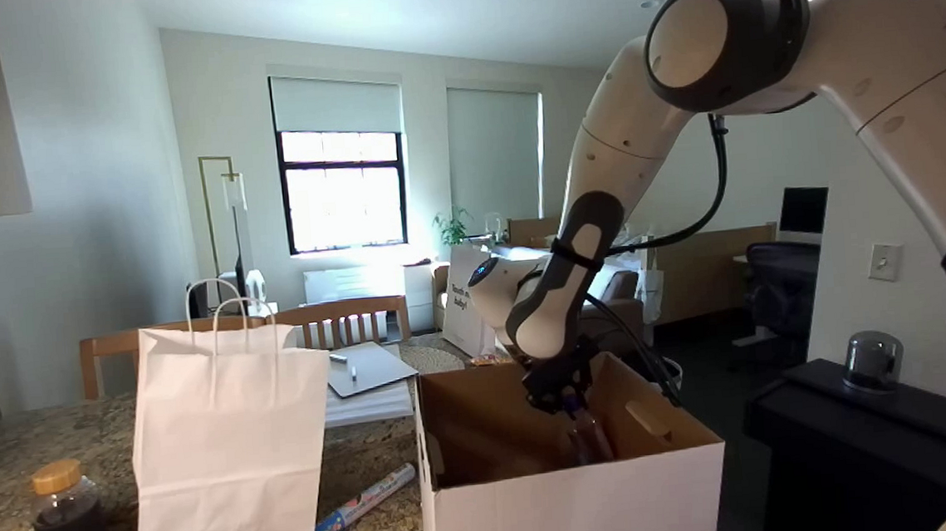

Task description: Remove the water bottles from the box

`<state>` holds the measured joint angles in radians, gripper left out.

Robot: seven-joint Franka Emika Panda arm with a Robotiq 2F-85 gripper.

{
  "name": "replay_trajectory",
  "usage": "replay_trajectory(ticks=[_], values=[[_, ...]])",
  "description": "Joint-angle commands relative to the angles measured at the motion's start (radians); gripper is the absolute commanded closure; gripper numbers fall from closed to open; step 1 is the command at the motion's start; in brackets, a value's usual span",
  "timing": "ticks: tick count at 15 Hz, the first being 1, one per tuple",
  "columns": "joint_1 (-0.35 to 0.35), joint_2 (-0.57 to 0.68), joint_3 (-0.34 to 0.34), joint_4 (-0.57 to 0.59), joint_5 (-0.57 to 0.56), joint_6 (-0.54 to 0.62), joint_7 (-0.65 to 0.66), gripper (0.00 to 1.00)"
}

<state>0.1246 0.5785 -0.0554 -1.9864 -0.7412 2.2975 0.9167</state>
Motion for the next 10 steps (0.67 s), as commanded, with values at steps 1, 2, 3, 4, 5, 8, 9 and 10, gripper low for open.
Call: replay_trajectory(ticks=[1, 2, 3, 4, 5, 8, 9, 10], values=[[0.006, -0.125, -0.019, -0.117, 0.019, 0.042, 0.012, 0.93], [0.004, -0.15, -0.02, -0.137, 0.019, 0.048, 0.018, 0.98], [0.001, -0.181, -0.02, -0.164, 0.022, 0.061, 0.027, 1.0], [-0.001, -0.207, -0.019, -0.185, 0.026, 0.069, 0.032, 0.96], [-0.004, -0.228, -0.02, -0.204, 0.031, 0.076, 0.038, 0.93], [-0.014, -0.254, -0.02, -0.232, 0.077, 0.072, 0.034, 0.68], [-0.012, -0.249, -0.023, -0.23, 0.081, 0.075, 0.036, 0.65], [-0.01, -0.235, -0.025, -0.222, 0.084, 0.077, 0.039, 0.6]])
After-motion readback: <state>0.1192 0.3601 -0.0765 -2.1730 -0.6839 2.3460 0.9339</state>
